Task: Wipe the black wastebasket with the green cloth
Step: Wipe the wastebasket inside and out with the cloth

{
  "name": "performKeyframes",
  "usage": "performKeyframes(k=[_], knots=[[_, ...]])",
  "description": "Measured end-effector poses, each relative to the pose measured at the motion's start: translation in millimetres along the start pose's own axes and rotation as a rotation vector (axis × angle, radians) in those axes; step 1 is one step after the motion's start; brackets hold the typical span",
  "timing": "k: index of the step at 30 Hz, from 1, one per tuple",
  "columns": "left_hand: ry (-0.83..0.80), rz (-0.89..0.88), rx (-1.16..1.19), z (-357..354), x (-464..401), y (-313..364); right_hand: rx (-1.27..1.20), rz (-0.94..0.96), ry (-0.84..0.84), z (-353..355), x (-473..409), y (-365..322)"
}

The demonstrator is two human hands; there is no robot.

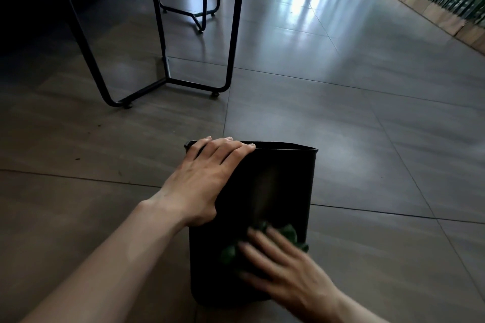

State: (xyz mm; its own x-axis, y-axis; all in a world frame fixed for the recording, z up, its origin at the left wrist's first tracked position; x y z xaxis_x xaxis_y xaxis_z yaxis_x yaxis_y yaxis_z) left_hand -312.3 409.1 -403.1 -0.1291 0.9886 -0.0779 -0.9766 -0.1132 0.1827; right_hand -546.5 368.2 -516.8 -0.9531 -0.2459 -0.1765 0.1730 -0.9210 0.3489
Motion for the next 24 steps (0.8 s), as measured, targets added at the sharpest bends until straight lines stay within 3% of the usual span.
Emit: performKeyframes(k=[3,7,9,16,21,24], knots=[[0.004,-0.002,-0.001,0,0,1,0.030,0.083,-0.053,7,6,8],[0.005,-0.003,-0.018,0,-1,1,-0.084,-0.417,0.207,40,-41,75],[0.004,-0.002,-0.019,0,0,0,-0.103,-0.553,0.259,44,-54,86],[0.002,-0.010,0.002,1,0,2,-0.016,0.036,-0.025,2,6,-9],[0.027,-0.023,-0.020,2,-3,4,-0.017,-0.066,0.126,18,-61,15],[0.030,-0.039,-0.027,1,-3,5,-0.008,-0.002,0.114,19,-79,14]])
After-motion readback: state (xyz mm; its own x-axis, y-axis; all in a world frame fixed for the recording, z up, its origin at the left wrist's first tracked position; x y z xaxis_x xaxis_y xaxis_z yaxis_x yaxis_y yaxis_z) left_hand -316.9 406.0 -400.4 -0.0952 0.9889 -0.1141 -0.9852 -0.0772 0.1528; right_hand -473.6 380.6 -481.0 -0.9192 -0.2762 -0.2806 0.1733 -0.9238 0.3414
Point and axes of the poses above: each hand's wrist, its own x-axis away from the middle knuckle, its own z-axis out of the back of the hand, y = z × x, the point moved 3 cm from there along -x, towards the middle knuckle, and after that the axes turned 4 degrees about z, right-handed, at the moved point
